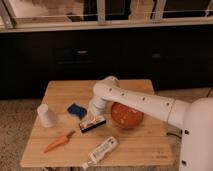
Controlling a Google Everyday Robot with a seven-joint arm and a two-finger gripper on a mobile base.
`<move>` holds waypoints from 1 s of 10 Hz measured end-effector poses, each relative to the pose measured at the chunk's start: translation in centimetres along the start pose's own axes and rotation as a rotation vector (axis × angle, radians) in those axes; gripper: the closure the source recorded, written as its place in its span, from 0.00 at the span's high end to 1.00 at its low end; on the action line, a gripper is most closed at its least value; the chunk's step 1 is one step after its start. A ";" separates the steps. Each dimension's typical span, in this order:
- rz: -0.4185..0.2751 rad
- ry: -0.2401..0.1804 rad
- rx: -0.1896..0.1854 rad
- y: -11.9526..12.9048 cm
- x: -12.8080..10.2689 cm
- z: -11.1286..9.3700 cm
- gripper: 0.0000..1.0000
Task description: Push the eraser across the table
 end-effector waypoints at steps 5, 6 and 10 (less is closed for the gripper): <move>0.038 -0.007 -0.091 4.1 0.5 1.1 0.04; 0.048 -0.003 -0.095 4.6 0.7 2.0 0.04; 0.059 0.002 -0.086 5.0 0.9 4.8 0.04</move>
